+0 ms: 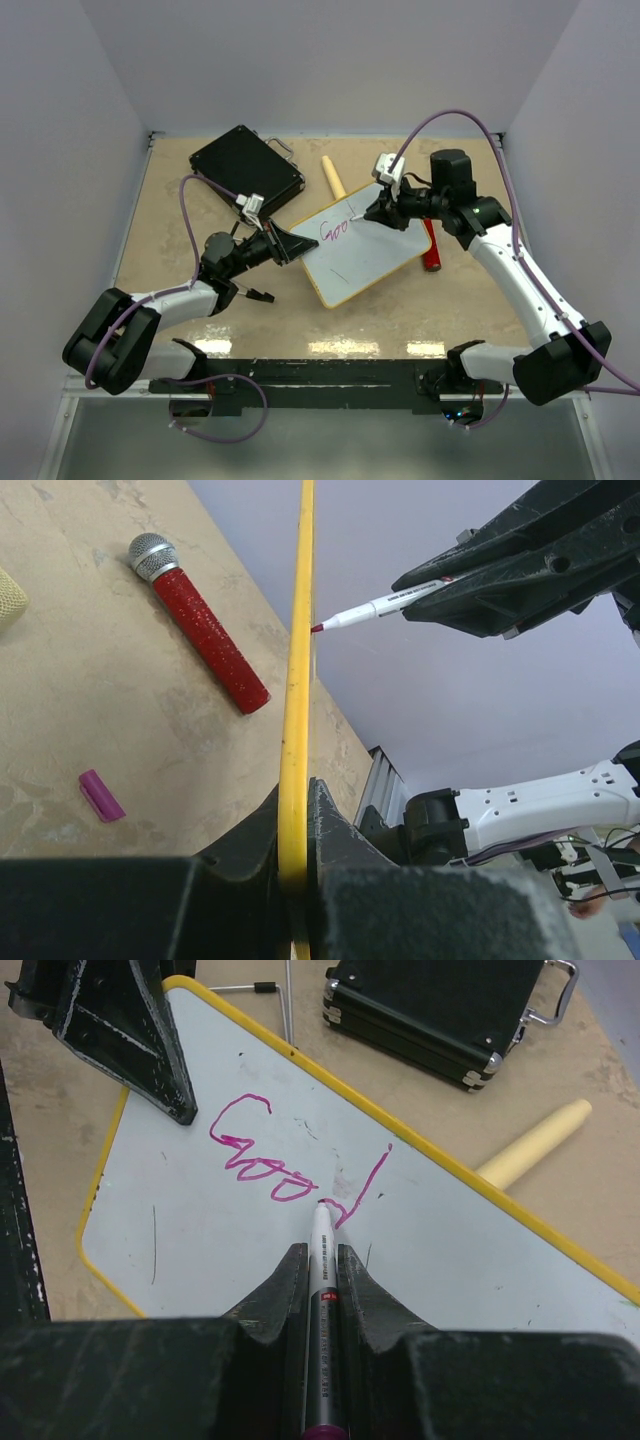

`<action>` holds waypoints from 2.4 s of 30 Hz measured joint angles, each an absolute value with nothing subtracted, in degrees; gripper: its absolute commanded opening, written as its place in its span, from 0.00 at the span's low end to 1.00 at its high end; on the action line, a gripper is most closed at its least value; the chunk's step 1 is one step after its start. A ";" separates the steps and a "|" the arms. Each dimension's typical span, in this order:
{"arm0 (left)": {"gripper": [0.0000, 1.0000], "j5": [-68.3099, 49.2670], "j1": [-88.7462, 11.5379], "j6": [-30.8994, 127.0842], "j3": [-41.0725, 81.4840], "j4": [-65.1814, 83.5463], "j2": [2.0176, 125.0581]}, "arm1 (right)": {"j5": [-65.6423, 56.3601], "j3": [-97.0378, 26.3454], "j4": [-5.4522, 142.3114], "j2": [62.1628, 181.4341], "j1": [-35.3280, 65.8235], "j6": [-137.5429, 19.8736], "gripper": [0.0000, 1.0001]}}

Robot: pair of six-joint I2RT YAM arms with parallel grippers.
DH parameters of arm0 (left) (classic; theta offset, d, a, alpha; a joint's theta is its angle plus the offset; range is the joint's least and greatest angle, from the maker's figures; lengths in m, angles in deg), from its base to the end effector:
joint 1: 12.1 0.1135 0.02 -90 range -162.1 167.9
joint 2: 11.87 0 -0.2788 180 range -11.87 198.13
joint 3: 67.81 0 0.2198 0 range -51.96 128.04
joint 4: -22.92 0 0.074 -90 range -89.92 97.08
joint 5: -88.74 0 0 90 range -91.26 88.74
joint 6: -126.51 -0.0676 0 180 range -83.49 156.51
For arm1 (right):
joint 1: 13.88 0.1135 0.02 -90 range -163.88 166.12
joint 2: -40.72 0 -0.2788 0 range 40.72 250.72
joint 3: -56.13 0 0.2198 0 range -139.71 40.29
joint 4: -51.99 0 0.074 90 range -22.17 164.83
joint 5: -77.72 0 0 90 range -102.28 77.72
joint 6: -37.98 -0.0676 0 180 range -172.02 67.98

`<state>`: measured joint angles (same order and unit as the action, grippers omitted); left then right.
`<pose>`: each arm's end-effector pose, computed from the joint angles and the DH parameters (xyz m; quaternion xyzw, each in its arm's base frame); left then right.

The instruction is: Write a sentence on the whiteboard

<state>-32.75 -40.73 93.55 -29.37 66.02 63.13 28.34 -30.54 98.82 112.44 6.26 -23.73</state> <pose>0.2071 -0.1533 0.2669 0.0391 0.6708 -0.6208 0.4039 0.2208 0.1279 0.3688 -0.4900 0.6785 0.2703 0.4759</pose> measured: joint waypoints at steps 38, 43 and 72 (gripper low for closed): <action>0.00 -33.40 -39.87 94.23 -29.40 66.82 64.16 | 24.23 -33.12 100.78 113.88 6.35 -22.70 0.00; 0.00 -33.44 -39.87 94.29 -29.40 66.87 64.20 | 24.27 -33.10 100.94 113.91 6.35 -22.55 0.00; 0.00 -34.52 -39.48 94.29 -30.29 67.31 64.20 | 25.17 -33.47 106.88 112.64 6.35 -20.86 0.00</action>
